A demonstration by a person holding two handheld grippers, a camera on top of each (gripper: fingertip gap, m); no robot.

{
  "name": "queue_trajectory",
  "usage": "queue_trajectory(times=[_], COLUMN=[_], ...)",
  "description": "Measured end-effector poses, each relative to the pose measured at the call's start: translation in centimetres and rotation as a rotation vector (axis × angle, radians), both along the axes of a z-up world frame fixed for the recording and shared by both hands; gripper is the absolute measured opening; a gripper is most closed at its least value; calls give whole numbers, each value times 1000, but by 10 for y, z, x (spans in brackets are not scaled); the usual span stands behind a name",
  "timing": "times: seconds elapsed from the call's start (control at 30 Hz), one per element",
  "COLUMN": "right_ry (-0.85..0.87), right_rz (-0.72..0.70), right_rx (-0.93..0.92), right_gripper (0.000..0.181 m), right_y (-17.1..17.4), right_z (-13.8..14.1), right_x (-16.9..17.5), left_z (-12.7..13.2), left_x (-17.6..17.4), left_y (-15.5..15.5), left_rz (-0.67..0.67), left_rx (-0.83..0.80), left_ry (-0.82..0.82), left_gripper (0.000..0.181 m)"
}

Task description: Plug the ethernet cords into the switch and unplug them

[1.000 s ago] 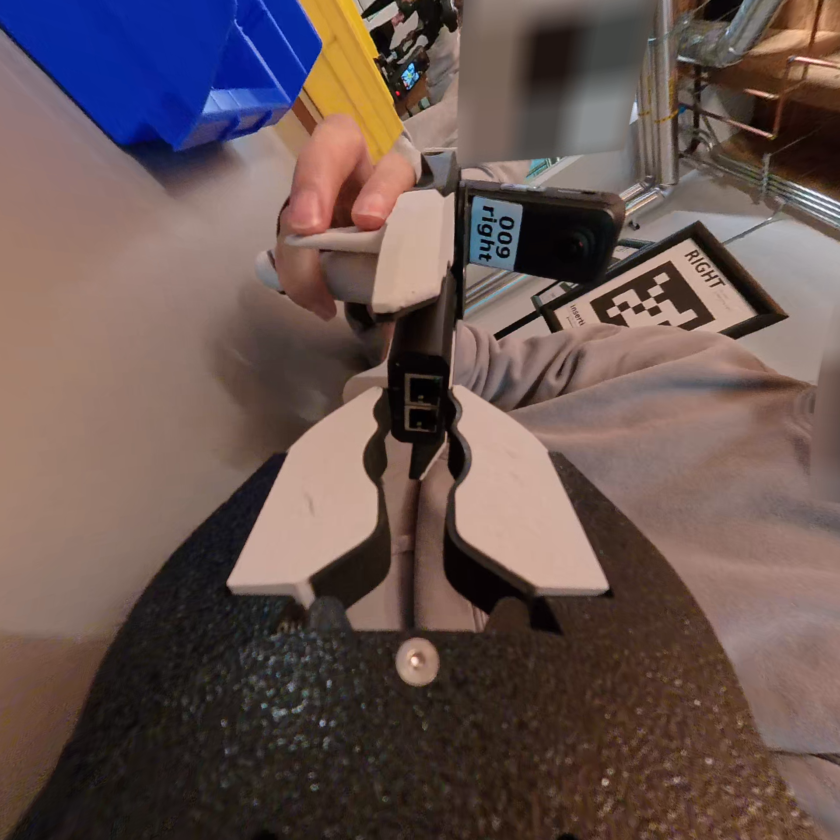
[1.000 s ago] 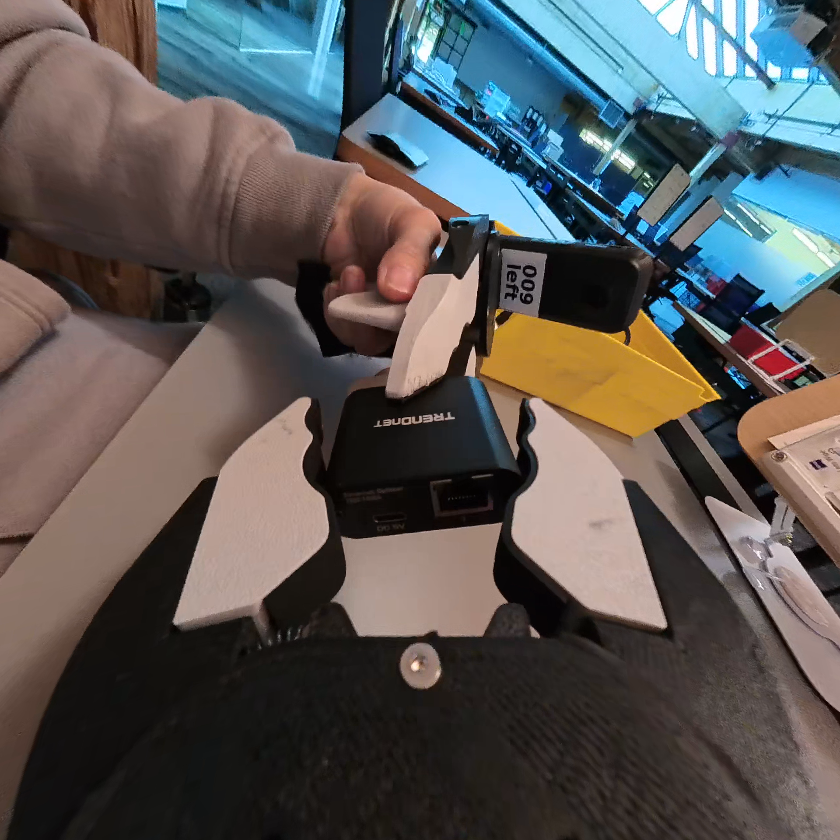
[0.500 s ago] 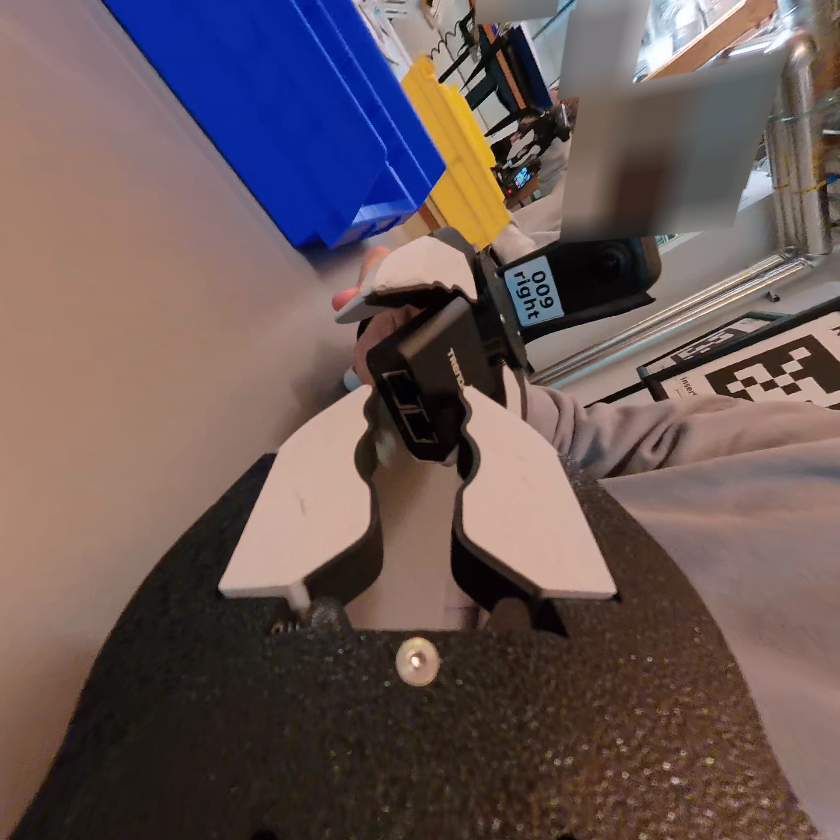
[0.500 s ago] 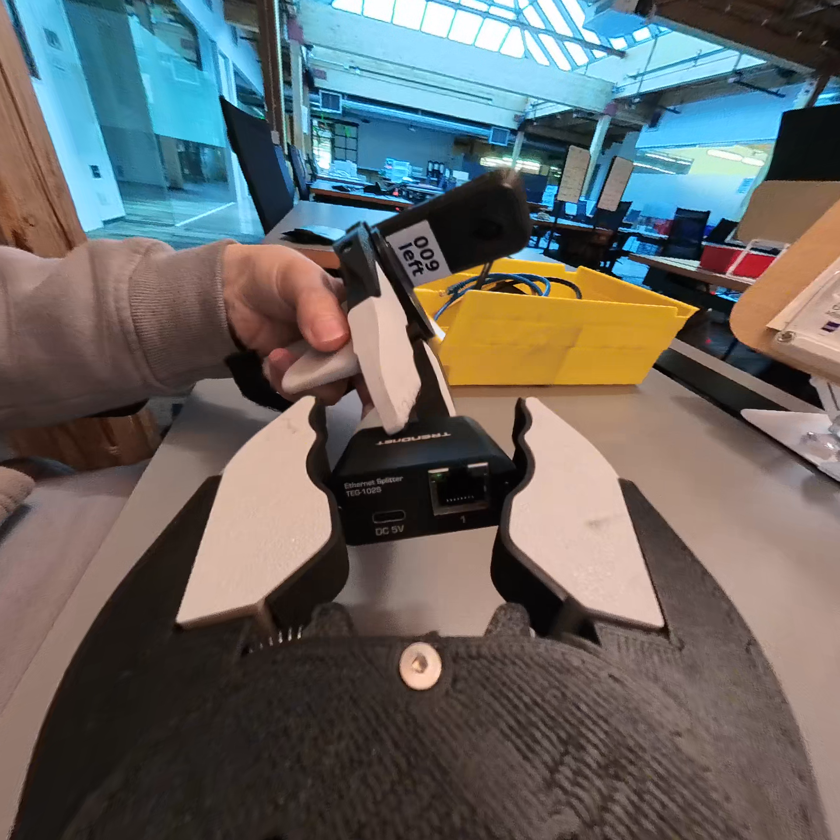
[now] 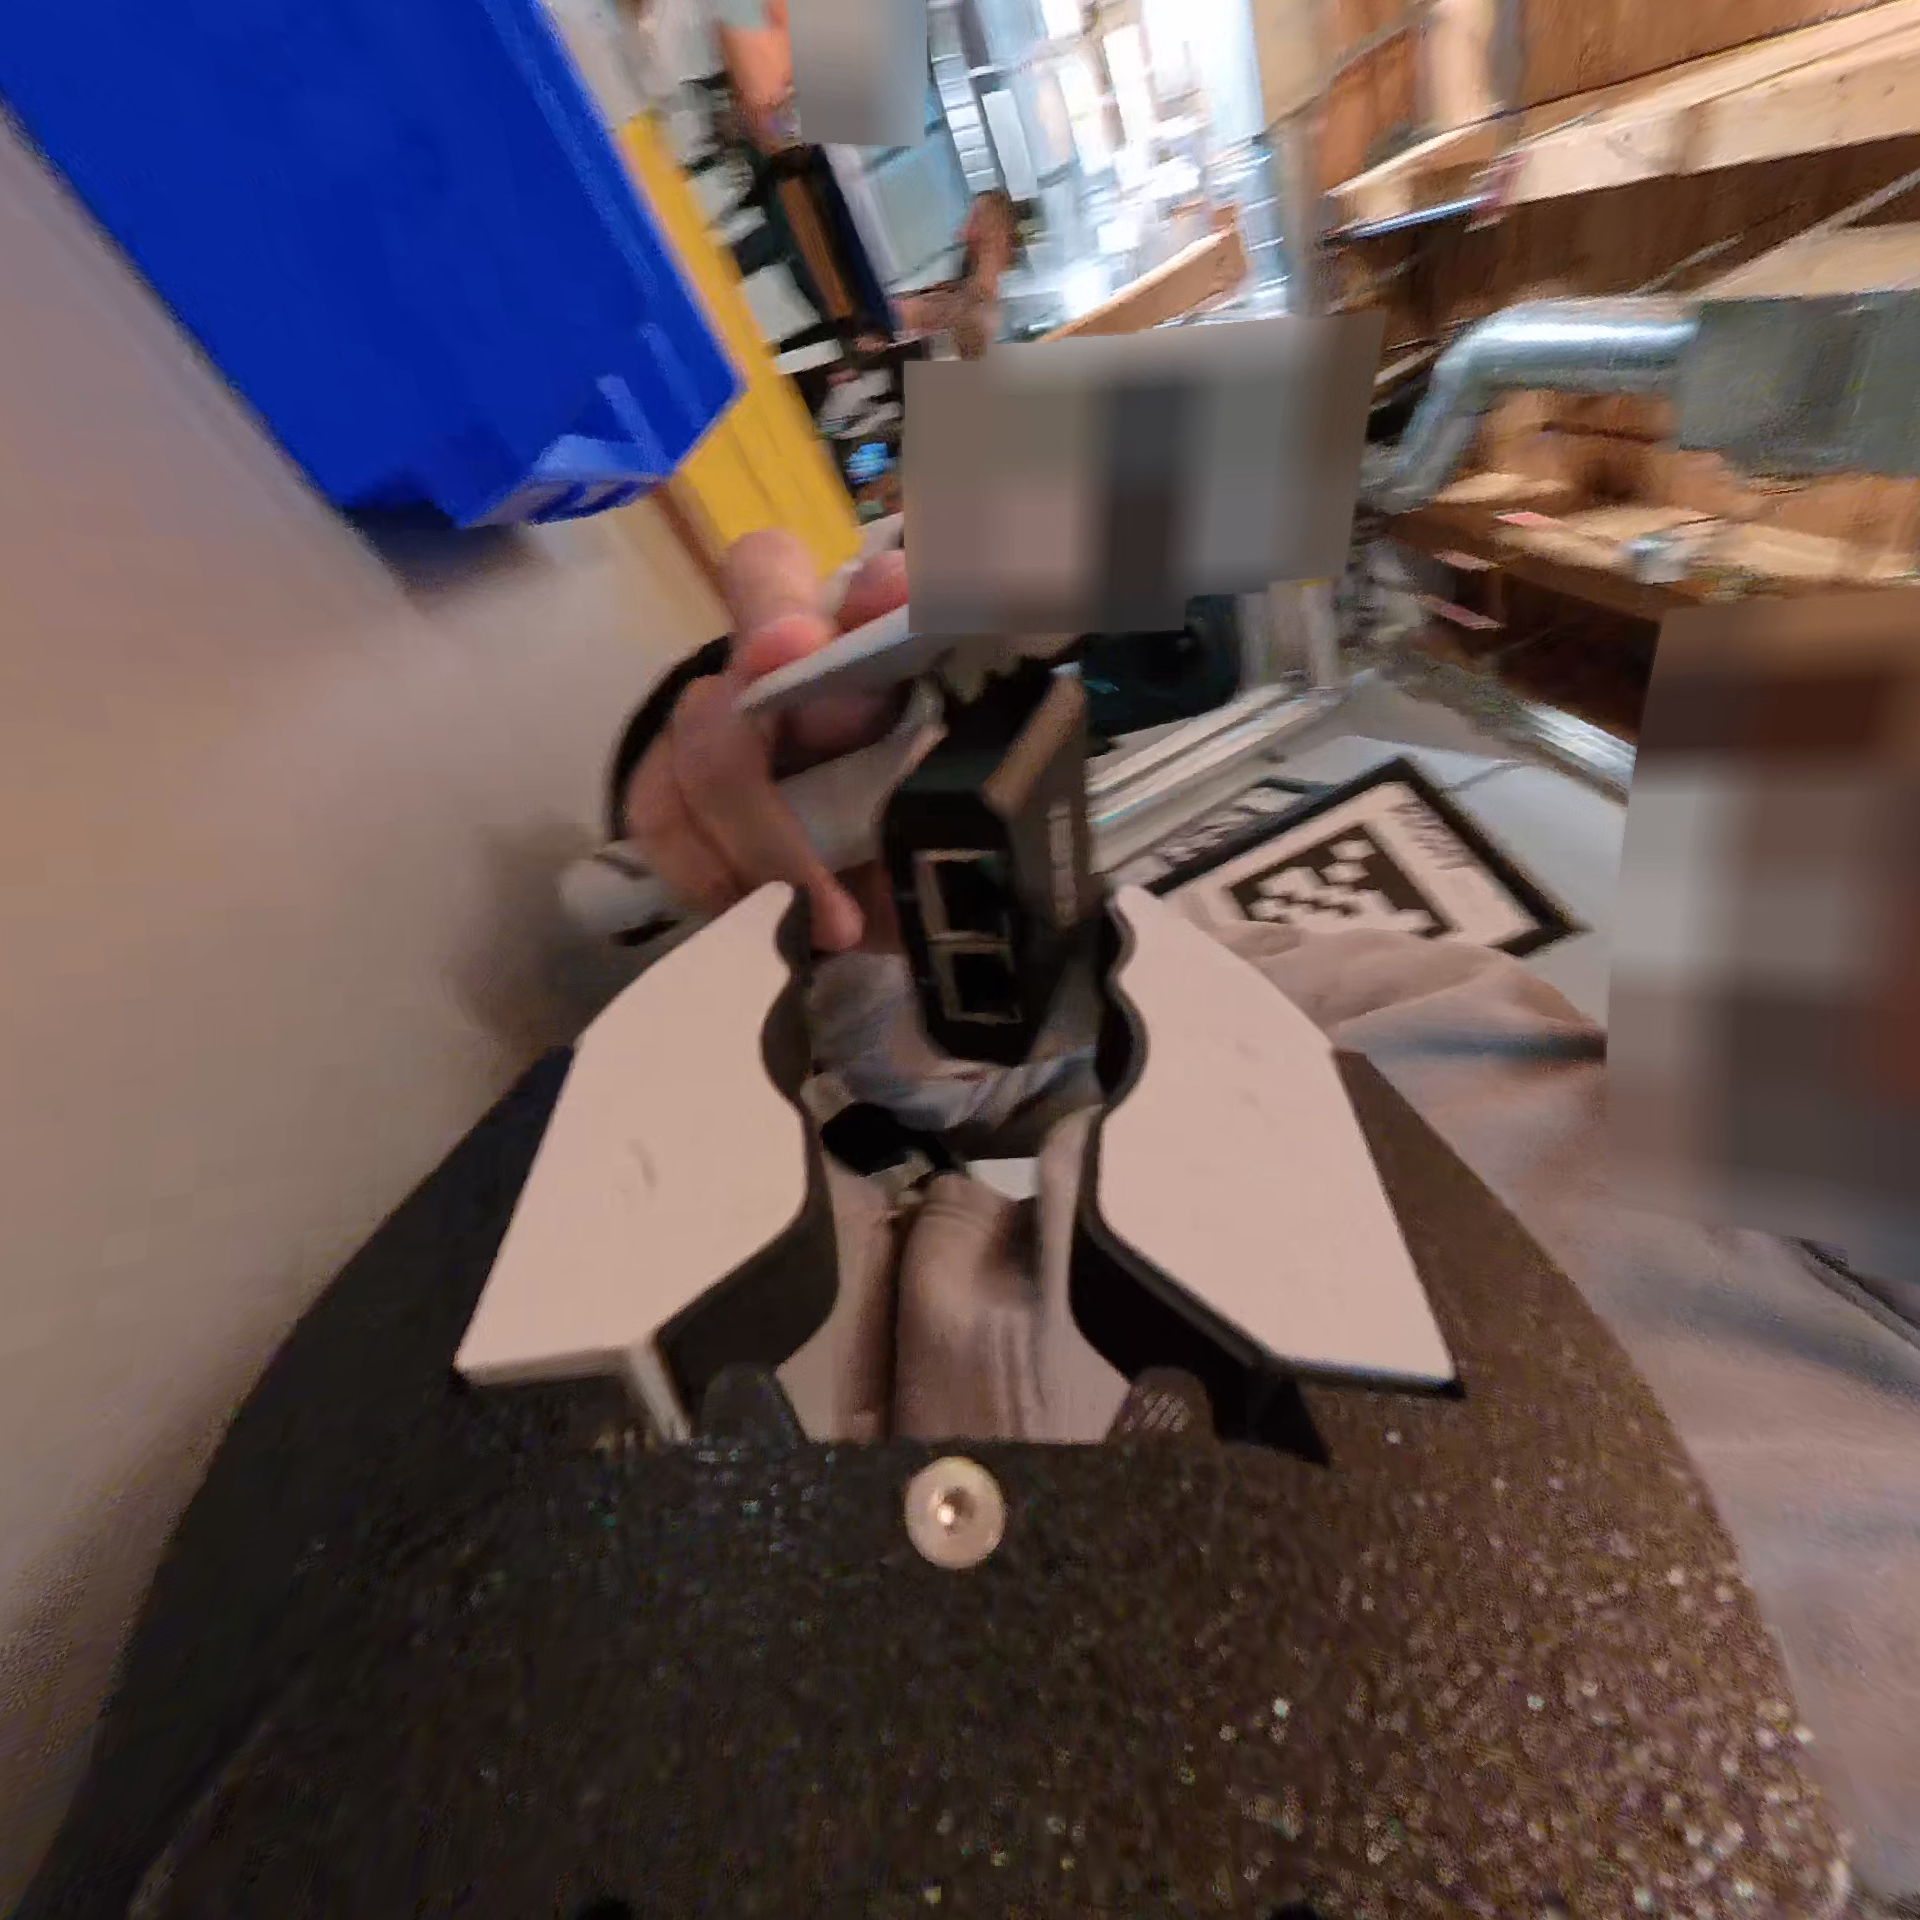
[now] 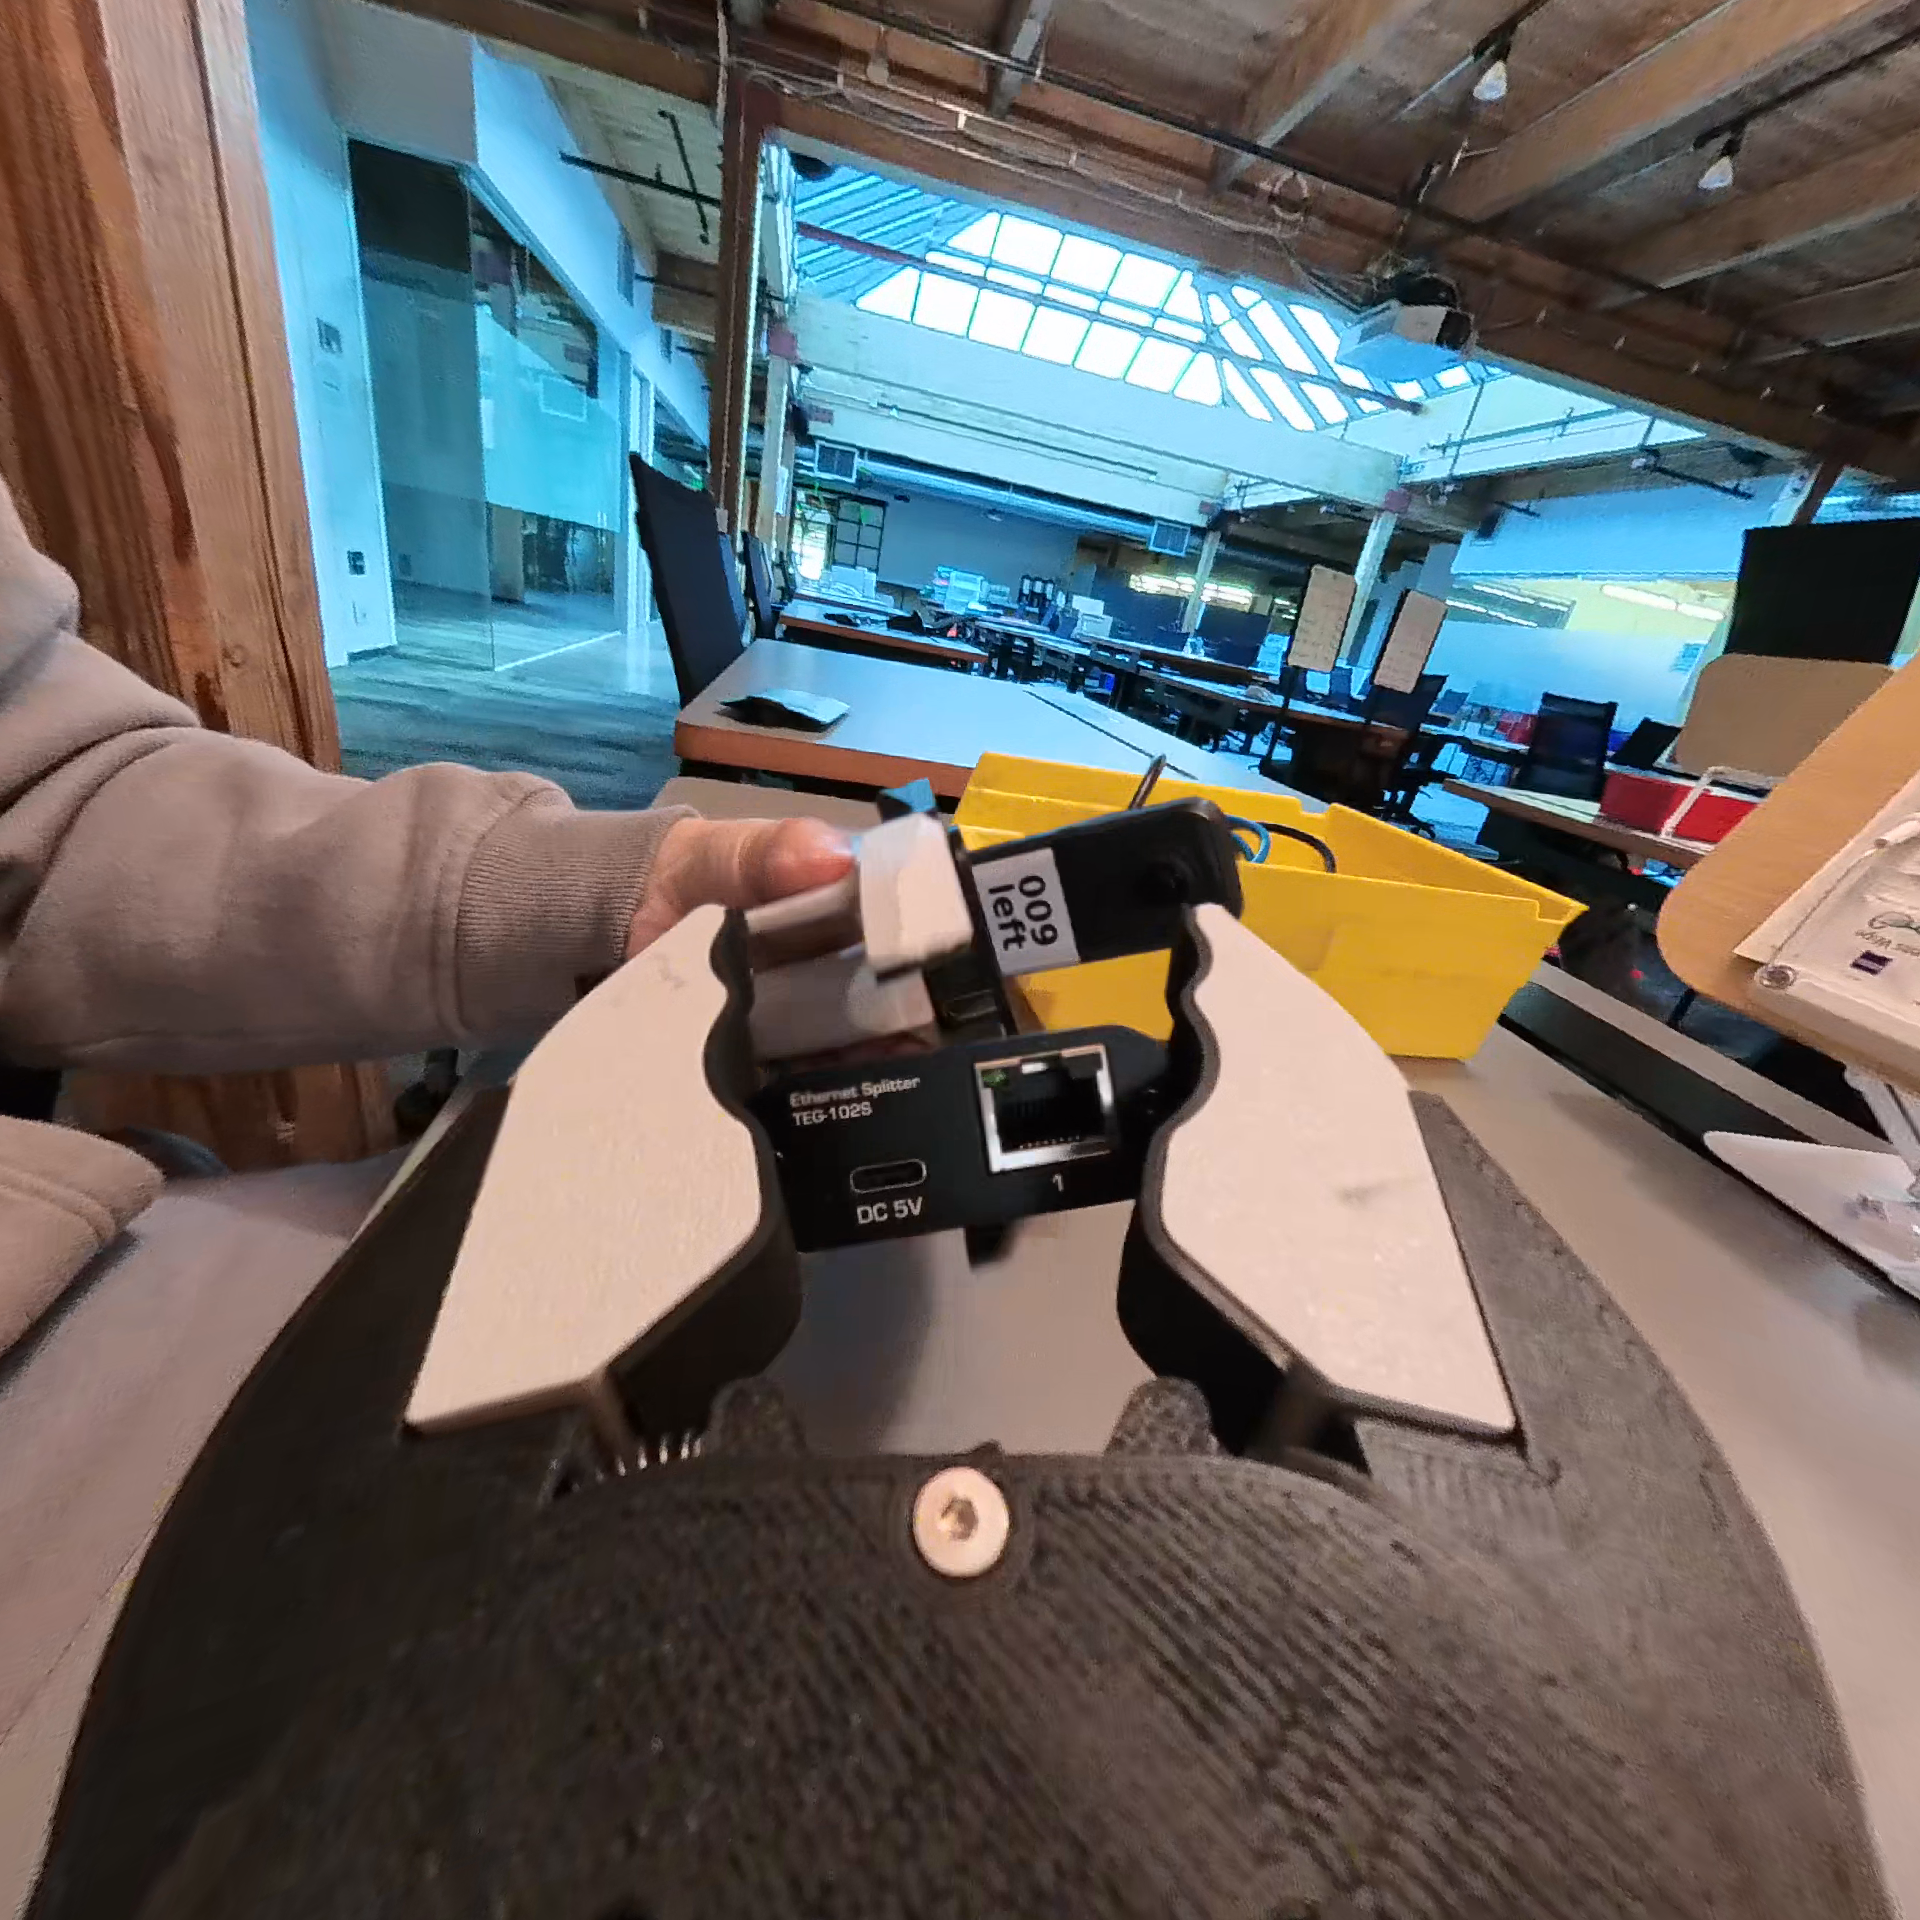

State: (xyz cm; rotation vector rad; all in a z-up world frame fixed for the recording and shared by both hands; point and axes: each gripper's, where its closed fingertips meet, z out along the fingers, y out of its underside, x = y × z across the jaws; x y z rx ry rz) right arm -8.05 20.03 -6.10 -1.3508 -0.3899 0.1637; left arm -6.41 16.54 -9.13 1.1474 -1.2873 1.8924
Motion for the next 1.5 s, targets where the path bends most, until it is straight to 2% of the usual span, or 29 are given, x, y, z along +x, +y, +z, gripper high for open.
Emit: queue_trajectory(times=[0.07, 0.13, 0.17, 0.3, 0.43, 0.63, 0.83, 1.13, 1.27, 1.4, 1.5], right_ry=[12, 18, -4, -203, -165, -262, -226, -215, -60, 31, 135], right_rz=[4, 21, 22, -47, -24, -168, -193, -212, -145, -130, -112], right_rx=[20, 13, -5, -146, -90, -95, -83, -182, -186, -163, -129], right_gripper=[78, 78, 78, 76, 76, 74, 74, 74, 75, 75, 74], right_y=[-1, -1, -1, 4, 3, 10, 11, 15, 14, 11, 6], right_z=[1, 1, -3, -35, -29, -36, -35, -45, -37, -30, -22], right_x=[0, 0, 0, 5, 0, 15, 21, 25, 21, 28, 37], left_z=[9, 7, 7, -4, 0, -1, -2, -4, 3, 7, 27], left_x=[-2, -1, -2, 1, -2, 7, 12, 17, 19, 25, 27], left_y=[-3, -5, -4, 2, 10, 11, 10, 11, 12, 23, 44], left_rz=[-24, -23, -31, 22, 52, 146, 193, 232, 262, 355, 489], left_rx=[-79, -77, -79, 96, 162, 233, 243, 268, 292, 470, 579], left_ry=[0, -1, 0, 10, 25, 49, 55, 60, -10, -130, -262], left_gripper=[45, 27, 25, 23, 23, 23, 23, 23, 28, 43, 46])
